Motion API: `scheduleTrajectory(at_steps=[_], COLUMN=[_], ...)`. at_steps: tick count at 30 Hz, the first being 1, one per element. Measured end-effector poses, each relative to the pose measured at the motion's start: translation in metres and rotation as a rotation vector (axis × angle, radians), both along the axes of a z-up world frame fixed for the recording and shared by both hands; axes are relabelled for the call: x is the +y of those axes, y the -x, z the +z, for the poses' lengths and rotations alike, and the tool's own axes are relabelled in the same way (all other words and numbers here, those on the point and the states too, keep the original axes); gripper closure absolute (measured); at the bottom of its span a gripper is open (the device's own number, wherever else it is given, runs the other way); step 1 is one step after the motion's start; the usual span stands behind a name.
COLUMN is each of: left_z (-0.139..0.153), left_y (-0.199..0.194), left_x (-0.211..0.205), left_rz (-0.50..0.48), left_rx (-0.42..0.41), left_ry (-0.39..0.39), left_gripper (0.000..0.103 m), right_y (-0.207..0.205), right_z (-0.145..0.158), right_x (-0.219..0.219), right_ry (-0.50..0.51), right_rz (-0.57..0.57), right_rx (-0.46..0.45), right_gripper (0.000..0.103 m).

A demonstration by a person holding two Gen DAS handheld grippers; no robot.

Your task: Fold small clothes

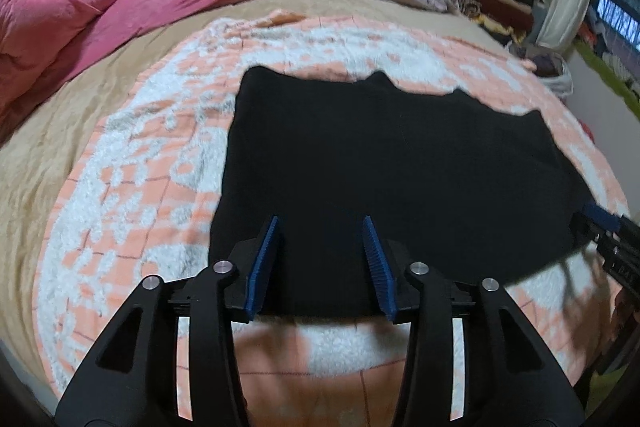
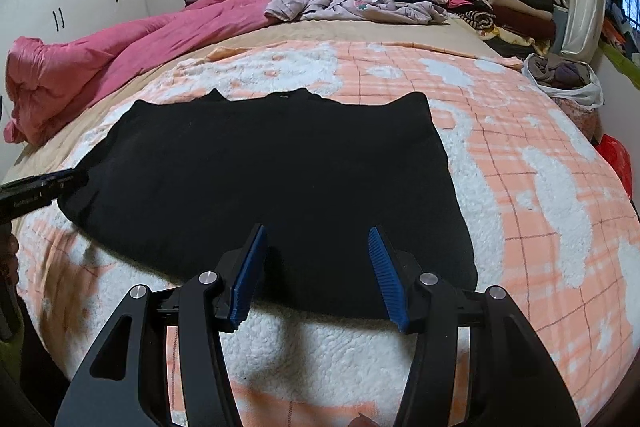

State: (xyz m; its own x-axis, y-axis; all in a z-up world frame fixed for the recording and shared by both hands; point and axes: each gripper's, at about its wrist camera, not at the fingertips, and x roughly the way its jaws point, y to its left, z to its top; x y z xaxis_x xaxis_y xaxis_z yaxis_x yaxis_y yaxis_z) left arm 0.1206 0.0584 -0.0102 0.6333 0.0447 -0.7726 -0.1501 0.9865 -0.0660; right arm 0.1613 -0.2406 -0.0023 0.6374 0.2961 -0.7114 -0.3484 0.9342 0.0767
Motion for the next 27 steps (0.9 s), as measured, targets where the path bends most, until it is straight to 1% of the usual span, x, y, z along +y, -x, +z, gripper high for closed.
scheduleTrajectory(at_steps=[2, 4, 6, 9, 11, 27], left_z=[-0.008, -0.012, -0.014, -0.018, -0.019, -0.017], left_y=[-0.001, 0.0, 0.001, 0.002, 0.003, 0.01], left_x=[0.0, 0.0, -0.001, -0.001, 0.0, 0.0], left_rz=[-0.006, -0.009, -0.013, -0.02, -0.019, -0.023], left_rx=[0.036, 0.046, 0.051, 0.057, 0.056, 0.053], left_ry=[-0.004, -0.012, -0.012, -0.017, -0.007, 0.007], left_gripper=[0.067, 0.068, 0.068, 0.068, 0.068, 0.067], right_y=[-0.002, -0.006, -0.01, -0.01, -0.01, -0.002], right_z=[-0.004, -0.011, -0.019, -0.021, -0.022, -0.02], right_x=[-0.001, -0.002, -0.005, -0.004, -0.003, -0.006], right_ry=[0.011, 0.033, 0.028, 0.041, 0.041, 0.036], right_rz=[-0.013, -0.037, -0.047, -0.047, -0.051, -0.061], right_rx=[0.015, 0.045, 0.075, 0.073, 0.074, 0.079], right_gripper=[0.048, 0.047, 0.047, 0.047, 0.047, 0.045])
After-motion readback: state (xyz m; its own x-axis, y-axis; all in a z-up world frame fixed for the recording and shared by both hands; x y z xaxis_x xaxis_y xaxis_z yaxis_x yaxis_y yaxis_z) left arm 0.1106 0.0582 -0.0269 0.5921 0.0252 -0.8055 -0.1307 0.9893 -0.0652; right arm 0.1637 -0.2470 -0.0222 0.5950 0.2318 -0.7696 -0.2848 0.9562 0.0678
